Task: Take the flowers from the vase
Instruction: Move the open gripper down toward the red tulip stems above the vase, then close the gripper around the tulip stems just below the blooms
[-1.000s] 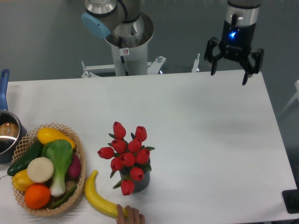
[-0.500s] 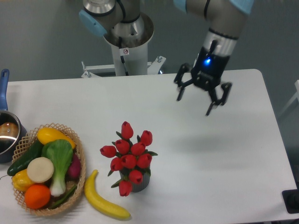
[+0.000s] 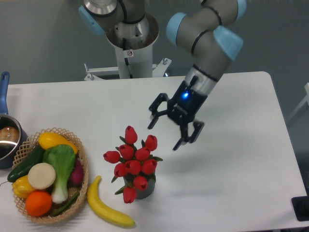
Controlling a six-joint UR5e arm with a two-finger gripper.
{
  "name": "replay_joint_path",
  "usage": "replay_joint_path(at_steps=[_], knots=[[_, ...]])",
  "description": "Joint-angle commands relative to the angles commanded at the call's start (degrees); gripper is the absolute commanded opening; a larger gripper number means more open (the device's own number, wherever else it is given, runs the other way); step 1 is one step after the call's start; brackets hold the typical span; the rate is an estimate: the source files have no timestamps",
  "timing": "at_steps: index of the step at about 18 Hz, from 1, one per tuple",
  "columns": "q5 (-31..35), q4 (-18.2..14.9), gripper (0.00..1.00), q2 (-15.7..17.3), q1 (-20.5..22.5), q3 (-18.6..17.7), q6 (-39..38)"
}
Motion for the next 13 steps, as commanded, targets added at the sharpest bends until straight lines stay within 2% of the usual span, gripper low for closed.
replay_joint_path(at_steps=[13], knots=[[-2.9,3.6,1.0,-3.8,-2.1,1.6,-0.1]])
